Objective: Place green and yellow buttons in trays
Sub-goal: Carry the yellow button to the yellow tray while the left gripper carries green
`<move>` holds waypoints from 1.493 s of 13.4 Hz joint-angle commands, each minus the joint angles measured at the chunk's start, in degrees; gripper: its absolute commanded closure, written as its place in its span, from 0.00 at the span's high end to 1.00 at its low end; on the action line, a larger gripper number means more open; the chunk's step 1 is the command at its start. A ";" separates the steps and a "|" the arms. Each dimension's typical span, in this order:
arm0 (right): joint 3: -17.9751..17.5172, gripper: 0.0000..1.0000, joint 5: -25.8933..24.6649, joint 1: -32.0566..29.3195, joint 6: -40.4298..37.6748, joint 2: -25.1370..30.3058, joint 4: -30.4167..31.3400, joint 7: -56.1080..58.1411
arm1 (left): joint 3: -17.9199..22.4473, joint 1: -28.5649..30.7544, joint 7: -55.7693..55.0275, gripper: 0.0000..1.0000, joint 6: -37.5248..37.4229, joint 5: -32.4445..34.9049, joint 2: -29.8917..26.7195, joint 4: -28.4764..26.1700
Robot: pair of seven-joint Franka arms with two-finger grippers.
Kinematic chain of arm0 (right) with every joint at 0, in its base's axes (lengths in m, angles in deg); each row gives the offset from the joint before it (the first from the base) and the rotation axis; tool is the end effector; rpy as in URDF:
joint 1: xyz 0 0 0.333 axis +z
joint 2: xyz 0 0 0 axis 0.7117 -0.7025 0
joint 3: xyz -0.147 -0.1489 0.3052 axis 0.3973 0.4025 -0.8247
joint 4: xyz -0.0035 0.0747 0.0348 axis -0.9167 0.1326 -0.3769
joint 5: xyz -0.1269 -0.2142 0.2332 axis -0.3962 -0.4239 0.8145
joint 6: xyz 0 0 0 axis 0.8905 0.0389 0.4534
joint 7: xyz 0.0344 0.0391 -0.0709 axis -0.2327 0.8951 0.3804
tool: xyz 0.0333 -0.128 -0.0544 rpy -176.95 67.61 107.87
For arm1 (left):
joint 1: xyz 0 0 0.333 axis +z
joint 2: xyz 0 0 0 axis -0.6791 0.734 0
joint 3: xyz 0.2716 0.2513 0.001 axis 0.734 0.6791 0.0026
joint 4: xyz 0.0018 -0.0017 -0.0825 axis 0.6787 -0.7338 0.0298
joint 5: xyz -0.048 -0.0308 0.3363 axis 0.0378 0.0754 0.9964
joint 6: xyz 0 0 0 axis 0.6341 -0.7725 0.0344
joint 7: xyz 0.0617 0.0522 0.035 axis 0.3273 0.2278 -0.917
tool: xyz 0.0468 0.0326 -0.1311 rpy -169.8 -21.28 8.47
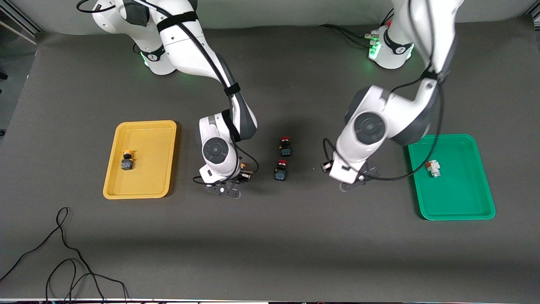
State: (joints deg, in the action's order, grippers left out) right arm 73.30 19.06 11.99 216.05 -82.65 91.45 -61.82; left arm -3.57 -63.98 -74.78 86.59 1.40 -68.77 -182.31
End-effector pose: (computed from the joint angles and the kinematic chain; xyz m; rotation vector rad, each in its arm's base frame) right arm 0.5703 0.3856 0.2250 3.0897 -0.4414 -0.0519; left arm 0.5561 -0.2733 0.4184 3.0750 0.5442 -0.1378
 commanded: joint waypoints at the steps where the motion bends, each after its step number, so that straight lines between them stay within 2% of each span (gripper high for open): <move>1: 1.62 0.00 1.00 -1.02 -6.55 6.44 0.27 0.09 | 0.09 7.73 18.49 0.06 -6.65 -2.13 -6.30 -2.24; 4: 7.68 0.00 0.12 -1.02 -16.65 13.56 0.36 2.79 | 0.62 18.53 40.20 0.06 -13.25 -0.38 -9.39 -2.24; 7: 16.89 0.00 0.03 -0.84 -28.17 18.49 1.15 13.50 | 0.62 29.26 56.92 0.06 -14.59 4.35 -9.04 -2.33; 10: 25.95 0.00 -0.32 0.03 -32.68 19.55 3.60 26.86 | 0.62 37.01 65.05 0.06 -12.05 8.93 -6.59 -2.68; 11: 27.54 0.00 -0.32 0.12 -33.12 19.99 5.00 30.64 | 0.62 38.94 65.24 0.06 -10.12 9.64 -4.75 -2.94; 13: 30.10 0.00 -0.41 0.04 -32.08 20.00 8.86 38.19 | 0.71 39.93 65.50 0.06 -5.65 10.43 -1.50 -5.48; 14: 30.81 0.00 -0.15 -0.23 -29.72 20.17 11.49 42.15 | 0.71 40.54 65.42 0.06 -0.84 10.87 -0.35 -7.67; 16: 30.99 0.00 0.12 -0.49 -23.83 20.17 16.85 47.52 | 0.71 41.86 64.54 0.06 6.91 10.88 2.98 -10.32; 18: 30.90 0.00 0.47 -0.49 -17.33 20.17 22.22 51.75 | 0.71 43.08 64.36 0.06 10.88 10.88 6.50 -10.33; 19: 30.64 0.00 0.99 -0.41 -12.78 19.82 25.55 54.03 | 0.71 43.35 64.36 0.10 12.56 10.79 7.99 -10.24; 20: 30.29 0.00 2.74 0.03 -7.86 19.38 29.15 56.32 | 0.71 43.27 64.27 0.23 14.05 10.79 9.23 -10.24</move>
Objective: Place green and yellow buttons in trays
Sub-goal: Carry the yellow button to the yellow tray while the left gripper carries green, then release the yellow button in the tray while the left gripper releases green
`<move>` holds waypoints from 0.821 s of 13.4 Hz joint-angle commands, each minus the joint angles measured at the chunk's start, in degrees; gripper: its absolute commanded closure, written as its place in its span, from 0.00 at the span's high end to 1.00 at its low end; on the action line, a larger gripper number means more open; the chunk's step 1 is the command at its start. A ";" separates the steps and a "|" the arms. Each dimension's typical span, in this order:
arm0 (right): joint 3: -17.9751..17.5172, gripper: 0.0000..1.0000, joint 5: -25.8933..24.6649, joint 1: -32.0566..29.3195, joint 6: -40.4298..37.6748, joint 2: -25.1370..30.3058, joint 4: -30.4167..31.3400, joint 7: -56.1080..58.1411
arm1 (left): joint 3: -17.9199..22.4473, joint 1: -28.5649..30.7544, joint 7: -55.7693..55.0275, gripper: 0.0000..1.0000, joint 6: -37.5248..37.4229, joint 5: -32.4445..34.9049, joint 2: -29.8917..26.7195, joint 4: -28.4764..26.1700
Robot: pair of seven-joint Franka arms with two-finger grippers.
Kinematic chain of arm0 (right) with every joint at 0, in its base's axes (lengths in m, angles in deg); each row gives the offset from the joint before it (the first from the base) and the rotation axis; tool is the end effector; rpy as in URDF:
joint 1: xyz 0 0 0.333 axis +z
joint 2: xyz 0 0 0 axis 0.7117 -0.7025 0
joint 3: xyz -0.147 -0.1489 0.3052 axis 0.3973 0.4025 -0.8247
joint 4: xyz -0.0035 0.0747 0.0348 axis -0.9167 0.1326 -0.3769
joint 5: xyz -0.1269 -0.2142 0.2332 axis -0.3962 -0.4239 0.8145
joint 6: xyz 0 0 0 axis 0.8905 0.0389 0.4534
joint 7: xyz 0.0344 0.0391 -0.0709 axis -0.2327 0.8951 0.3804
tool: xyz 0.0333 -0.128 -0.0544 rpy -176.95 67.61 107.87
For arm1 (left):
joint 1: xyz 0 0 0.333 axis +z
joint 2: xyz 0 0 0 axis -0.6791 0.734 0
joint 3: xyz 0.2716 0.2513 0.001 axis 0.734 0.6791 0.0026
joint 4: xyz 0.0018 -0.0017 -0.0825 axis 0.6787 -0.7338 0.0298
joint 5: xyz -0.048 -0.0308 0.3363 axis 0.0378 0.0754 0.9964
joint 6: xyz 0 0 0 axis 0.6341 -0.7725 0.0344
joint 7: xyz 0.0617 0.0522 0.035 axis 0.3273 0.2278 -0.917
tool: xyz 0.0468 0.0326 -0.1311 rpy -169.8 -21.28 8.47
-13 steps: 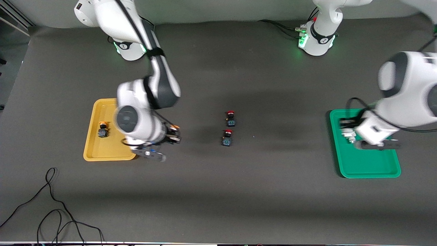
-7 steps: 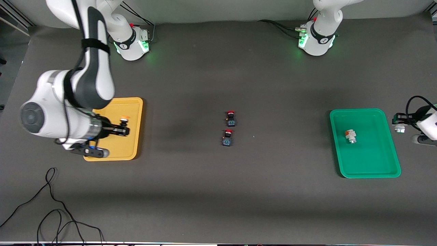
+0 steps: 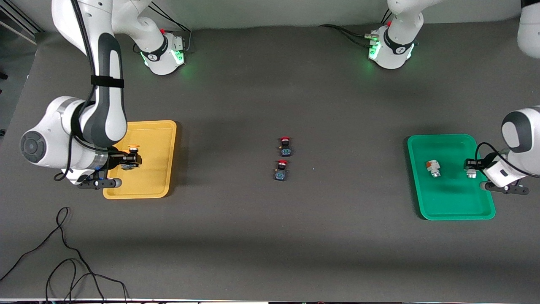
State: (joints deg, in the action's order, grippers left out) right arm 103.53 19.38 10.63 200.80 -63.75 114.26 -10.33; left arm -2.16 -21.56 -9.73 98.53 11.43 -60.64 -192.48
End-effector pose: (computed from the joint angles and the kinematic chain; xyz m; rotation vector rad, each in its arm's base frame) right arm 0.5435 0.0438 0.3547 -3.0701 0.0034 0.2961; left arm 0.5720 0.1914 0.2777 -3.1081 0.1989 0.2903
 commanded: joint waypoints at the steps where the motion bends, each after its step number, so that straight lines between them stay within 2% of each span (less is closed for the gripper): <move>1: -0.73 0.00 4.96 1.31 11.44 -0.21 9.15 7.64 | -0.79 0.85 -1.29 0.69 2.21 0.32 1.63 0.11; 2: -2.31 0.00 8.03 1.05 14.26 -1.53 11.01 10.80 | -0.88 0.77 -3.30 0.99 1.16 0.15 1.37 0.37; 5: -5.13 0.00 16.66 1.04 17.36 -6.01 12.52 14.52 | -1.32 0.24 -5.61 1.00 -4.36 0.14 -0.82 2.55; 7: -6.63 0.00 17.38 1.31 19.38 -7.77 12.52 14.44 | -1.58 -0.02 -5.43 1.00 -12.69 0.14 -3.36 6.77; 10: -6.81 0.00 17.29 0.96 19.48 -8.57 12.43 14.61 | -3.25 -0.38 -4.90 1.00 -22.55 0.14 -8.37 12.40; 11: -6.81 0.34 17.29 0.70 19.39 -8.57 12.35 14.62 | -3.95 -0.29 -4.90 1.00 -24.84 0.23 -10.56 13.37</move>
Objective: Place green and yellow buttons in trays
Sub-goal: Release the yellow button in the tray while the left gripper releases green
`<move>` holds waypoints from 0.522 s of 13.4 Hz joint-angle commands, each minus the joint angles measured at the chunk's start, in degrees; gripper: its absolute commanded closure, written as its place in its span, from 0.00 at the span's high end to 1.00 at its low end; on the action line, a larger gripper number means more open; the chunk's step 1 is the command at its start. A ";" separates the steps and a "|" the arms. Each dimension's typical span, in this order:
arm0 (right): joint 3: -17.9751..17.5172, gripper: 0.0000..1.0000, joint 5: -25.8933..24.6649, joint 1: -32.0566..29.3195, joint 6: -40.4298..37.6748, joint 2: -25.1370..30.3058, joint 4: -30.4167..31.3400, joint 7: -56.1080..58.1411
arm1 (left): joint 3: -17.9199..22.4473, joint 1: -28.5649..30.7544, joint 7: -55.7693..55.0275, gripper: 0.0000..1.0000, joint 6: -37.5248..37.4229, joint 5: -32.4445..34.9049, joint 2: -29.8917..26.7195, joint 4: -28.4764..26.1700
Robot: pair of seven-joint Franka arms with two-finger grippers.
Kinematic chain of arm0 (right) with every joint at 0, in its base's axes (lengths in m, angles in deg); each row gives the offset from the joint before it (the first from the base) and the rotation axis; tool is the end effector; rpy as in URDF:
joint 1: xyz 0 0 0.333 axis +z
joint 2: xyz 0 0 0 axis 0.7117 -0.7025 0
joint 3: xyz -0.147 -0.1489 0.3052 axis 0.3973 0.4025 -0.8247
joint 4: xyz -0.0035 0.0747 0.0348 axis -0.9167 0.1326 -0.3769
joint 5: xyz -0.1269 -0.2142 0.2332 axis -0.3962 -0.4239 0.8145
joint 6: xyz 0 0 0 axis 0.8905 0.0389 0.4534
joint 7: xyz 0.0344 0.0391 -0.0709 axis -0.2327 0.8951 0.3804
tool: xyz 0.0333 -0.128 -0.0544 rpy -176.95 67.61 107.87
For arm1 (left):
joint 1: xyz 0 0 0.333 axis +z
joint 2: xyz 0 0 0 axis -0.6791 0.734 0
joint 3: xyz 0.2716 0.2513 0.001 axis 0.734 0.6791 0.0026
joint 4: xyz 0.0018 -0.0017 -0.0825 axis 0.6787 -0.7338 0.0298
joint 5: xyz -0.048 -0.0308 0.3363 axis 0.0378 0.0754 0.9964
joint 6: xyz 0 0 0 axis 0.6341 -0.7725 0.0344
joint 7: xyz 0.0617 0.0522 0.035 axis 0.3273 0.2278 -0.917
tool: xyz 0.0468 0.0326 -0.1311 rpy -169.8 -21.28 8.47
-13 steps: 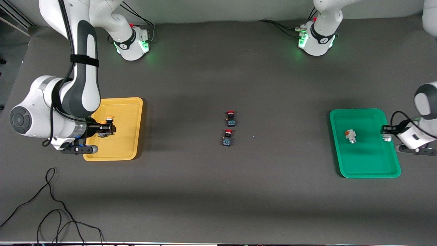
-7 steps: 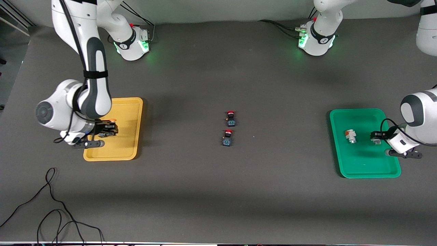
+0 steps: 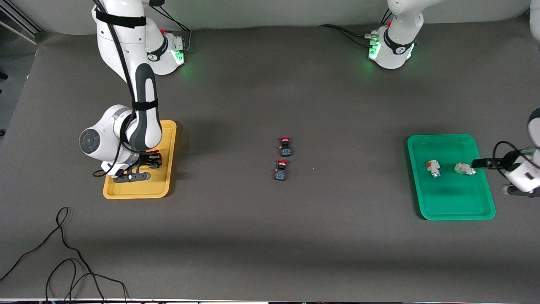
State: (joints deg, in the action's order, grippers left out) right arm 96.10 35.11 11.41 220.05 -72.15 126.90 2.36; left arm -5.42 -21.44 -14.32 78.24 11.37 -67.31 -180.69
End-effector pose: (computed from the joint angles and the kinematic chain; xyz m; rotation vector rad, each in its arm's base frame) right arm 0.5125 0.0637 0.2310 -3.0949 -0.0922 0.1940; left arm 0.5815 0.1728 0.4049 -3.0947 0.0973 0.3362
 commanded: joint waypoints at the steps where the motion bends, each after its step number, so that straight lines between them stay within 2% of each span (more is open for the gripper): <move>1: 0.62 0.92 1.56 -0.09 -0.03 0.09 -0.29 1.92 | -1.22 -0.41 -0.14 1.00 -5.96 0.29 -6.08 1.85; 2: 0.71 1.00 1.56 -0.09 -0.38 0.79 -0.38 1.75 | -1.66 -0.41 0.73 1.00 -7.02 0.29 -8.63 1.77; 4: 1.50 1.00 1.56 0.00 -2.13 3.07 -0.64 0.79 | -2.97 -0.41 2.14 1.00 -8.61 0.20 -13.02 1.86; 5: 3.07 1.00 1.39 0.78 -4.32 4.73 -0.91 0.00 | -3.76 -0.41 2.23 1.00 -9.40 0.03 -15.22 1.86; 7: 9.99 1.00 0.51 4.37 -10.28 7.29 -2.75 -2.20 | -6.13 -0.41 2.06 1.00 -12.12 -1.64 -18.83 1.86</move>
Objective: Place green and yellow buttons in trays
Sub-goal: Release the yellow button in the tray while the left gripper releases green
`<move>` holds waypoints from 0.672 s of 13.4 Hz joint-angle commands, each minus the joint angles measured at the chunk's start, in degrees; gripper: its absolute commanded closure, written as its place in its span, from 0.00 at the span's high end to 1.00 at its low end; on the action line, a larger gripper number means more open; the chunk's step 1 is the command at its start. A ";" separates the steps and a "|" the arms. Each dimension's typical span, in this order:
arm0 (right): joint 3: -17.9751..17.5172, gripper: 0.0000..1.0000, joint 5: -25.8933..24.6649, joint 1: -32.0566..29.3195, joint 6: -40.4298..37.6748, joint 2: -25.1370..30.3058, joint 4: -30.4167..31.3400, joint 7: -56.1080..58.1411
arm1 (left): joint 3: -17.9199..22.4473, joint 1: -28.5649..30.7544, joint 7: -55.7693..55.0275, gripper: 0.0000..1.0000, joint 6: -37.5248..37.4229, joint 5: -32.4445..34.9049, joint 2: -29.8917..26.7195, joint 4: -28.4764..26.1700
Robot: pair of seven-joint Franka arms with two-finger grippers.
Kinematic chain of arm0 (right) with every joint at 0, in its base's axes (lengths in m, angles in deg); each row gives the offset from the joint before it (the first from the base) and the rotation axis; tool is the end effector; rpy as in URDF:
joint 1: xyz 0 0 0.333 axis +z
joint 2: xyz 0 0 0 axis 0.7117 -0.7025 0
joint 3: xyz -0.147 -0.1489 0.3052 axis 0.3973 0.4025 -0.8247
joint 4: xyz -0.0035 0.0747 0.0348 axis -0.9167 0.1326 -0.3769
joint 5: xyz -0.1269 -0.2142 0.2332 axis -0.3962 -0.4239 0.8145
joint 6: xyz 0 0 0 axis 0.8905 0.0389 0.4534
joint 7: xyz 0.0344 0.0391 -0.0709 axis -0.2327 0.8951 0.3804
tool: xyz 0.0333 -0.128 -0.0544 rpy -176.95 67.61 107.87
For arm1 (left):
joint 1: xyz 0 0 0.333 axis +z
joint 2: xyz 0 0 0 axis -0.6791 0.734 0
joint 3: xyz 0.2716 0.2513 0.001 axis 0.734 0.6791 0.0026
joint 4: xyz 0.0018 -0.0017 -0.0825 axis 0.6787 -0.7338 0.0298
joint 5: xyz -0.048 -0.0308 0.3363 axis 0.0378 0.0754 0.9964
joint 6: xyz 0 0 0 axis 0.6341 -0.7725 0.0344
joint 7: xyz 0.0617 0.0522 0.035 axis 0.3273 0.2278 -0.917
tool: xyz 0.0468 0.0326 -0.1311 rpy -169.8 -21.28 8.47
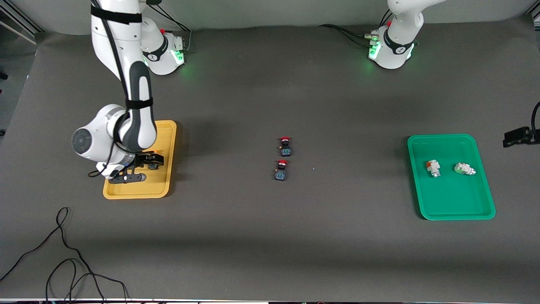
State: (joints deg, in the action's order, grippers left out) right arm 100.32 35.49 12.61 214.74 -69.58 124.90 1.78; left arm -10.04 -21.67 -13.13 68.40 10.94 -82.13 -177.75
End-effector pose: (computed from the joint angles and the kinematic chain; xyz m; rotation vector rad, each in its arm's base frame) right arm 0.5206 0.0594 0.2664 -3.0286 -0.0428 0.1667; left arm 0.5381 0.1137 0.5650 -3.0454 0.2110 0.1321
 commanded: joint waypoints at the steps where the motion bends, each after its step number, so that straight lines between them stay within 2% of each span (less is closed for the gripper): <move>1: 10.43 1.00 -0.83 6.59 -8.31 4.73 -2.24 -2.76 | -2.74 -0.19 0.87 1.00 -3.16 -2.35 -5.60 -1.09; 3: 20.71 1.00 -3.64 14.40 -15.69 4.73 -5.31 -6.27 | -5.82 -0.19 0.26 1.00 -3.70 -2.71 -7.27 -1.09; 5: 30.03 1.00 -6.72 19.87 -23.85 4.73 -11.18 -9.34 | -7.58 -0.19 0.08 1.00 -3.43 -2.71 -7.55 -1.09; 7: 35.24 1.00 -9.62 20.51 -34.31 4.47 -19.96 -11.37 | -7.95 -2.54 -0.53 1.00 -2.99 -2.88 -7.72 -1.00; 8: 36.13 1.00 -11.63 19.90 -38.45 4.47 -24.36 -12.25 | -5.85 -6.22 -2.10 1.00 -3.25 -3.06 -7.81 -0.74; 9: 36.75 1.00 -13.57 19.63 -41.54 4.56 -28.14 -12.78 | -1.57 -11.91 -3.95 1.00 -3.69 -2.97 -7.98 -0.30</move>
State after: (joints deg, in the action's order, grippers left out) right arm 136.23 25.44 33.34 179.16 -65.23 103.97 -8.36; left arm -17.15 -25.61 -14.24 65.10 8.28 -88.93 -177.89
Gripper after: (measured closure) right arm 0.000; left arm 0.000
